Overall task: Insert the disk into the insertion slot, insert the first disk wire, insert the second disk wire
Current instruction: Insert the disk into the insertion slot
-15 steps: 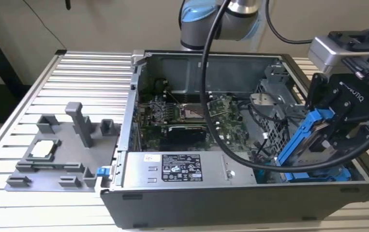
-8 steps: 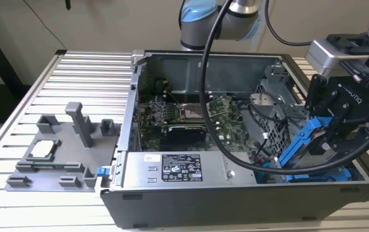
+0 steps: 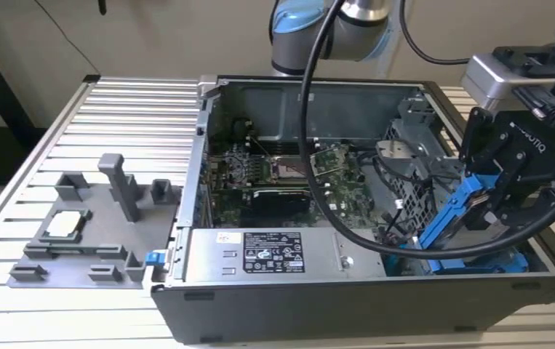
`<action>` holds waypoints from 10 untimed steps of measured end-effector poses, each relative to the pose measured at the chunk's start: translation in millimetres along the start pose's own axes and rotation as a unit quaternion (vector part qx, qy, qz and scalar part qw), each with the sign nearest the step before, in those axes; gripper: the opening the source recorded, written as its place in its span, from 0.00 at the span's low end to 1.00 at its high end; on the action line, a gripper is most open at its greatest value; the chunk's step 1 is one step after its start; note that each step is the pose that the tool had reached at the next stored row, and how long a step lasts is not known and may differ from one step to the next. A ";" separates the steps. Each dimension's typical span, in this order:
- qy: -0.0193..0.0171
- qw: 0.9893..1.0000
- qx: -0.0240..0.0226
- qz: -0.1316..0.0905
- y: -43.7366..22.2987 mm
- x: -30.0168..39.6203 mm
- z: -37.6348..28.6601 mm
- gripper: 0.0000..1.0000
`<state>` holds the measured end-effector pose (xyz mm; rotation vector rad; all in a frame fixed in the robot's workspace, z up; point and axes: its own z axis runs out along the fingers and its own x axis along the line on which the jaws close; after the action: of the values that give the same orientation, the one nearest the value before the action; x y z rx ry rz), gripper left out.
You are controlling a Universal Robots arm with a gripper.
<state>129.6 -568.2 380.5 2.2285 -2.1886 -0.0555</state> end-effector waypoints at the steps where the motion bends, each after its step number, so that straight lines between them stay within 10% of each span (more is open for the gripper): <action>1: -0.001 1.000 0.000 0.000 0.1 -0.4 0.1 0.40; 10: 0.000 1.000 0.000 0.002 0.7 -0.6 -7.8 0.32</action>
<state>129.1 -567.7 388.3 2.2249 -2.1930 -0.0562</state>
